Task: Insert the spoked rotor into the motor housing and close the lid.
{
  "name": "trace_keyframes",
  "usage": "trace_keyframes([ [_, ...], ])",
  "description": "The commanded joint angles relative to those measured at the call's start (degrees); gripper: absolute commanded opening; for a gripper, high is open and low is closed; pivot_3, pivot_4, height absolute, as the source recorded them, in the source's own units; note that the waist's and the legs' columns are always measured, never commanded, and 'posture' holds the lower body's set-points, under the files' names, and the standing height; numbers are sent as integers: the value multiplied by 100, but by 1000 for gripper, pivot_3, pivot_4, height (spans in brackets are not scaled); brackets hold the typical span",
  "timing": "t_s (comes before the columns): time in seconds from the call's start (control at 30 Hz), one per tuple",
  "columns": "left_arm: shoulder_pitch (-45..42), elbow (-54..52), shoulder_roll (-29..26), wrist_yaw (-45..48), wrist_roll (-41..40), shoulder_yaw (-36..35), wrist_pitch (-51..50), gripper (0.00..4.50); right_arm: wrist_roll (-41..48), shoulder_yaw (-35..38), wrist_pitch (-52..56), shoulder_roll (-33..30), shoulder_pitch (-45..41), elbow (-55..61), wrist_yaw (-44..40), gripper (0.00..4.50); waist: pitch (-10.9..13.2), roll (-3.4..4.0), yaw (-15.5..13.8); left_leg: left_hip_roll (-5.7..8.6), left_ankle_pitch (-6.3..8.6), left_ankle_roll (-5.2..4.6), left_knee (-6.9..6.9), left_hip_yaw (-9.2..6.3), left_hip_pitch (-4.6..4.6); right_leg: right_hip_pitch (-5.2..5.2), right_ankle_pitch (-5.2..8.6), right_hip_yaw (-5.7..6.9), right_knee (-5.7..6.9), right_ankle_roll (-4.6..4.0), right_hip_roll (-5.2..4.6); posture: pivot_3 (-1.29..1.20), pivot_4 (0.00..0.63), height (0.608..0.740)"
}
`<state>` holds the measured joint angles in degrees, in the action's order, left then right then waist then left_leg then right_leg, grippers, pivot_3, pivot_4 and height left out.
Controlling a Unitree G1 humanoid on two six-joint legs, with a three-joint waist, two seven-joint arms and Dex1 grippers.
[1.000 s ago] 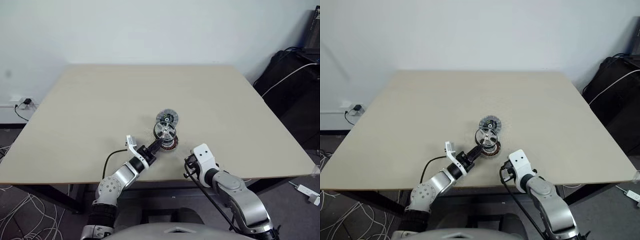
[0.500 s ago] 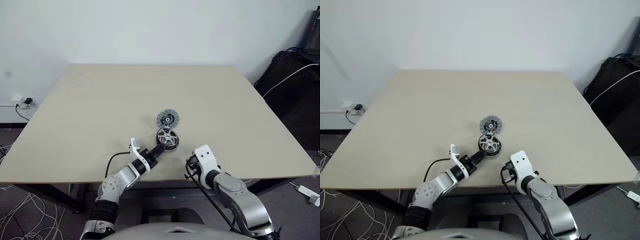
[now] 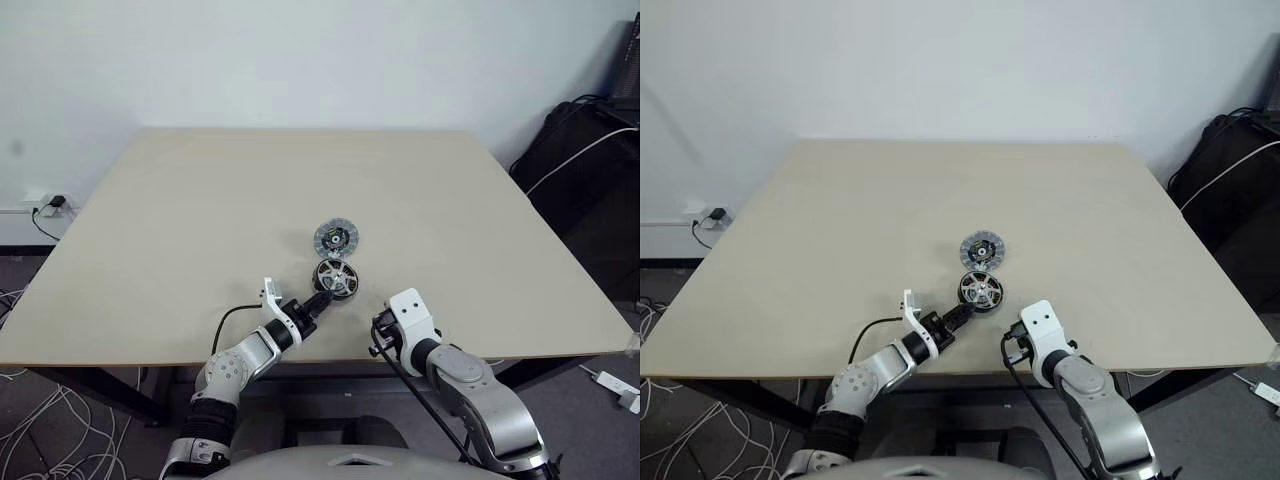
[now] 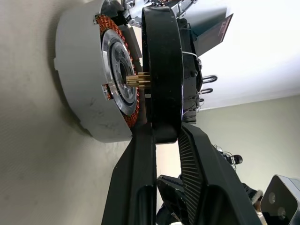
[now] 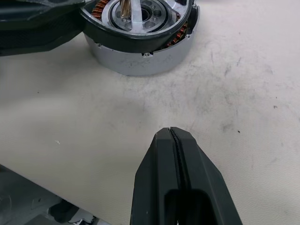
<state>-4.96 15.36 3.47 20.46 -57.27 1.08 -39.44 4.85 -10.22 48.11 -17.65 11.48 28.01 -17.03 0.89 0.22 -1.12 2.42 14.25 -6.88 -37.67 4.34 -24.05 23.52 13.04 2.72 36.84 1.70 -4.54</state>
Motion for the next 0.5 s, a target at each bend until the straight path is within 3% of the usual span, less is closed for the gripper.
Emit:
trace_keyframes([
  [0.03, -375, -32, 897, 186, -30, 66, 102, 415, 19, 95, -36, 5, -120, 182, 55, 0, 0, 0, -2, 0, 0, 0, 0, 0, -1, 0, 0, 1, 0, 0, -1, 0, 0, 740],
  [0.5, -593, 415, 851, 89, 203, 188, 12, 415, 28, 105, -47, 20, -127, 184, 113, 0, 0, 0, -5, 0, 0, 0, -2, 0, -1, 0, 0, 0, -1, 1, -1, 0, 0, 740],
])
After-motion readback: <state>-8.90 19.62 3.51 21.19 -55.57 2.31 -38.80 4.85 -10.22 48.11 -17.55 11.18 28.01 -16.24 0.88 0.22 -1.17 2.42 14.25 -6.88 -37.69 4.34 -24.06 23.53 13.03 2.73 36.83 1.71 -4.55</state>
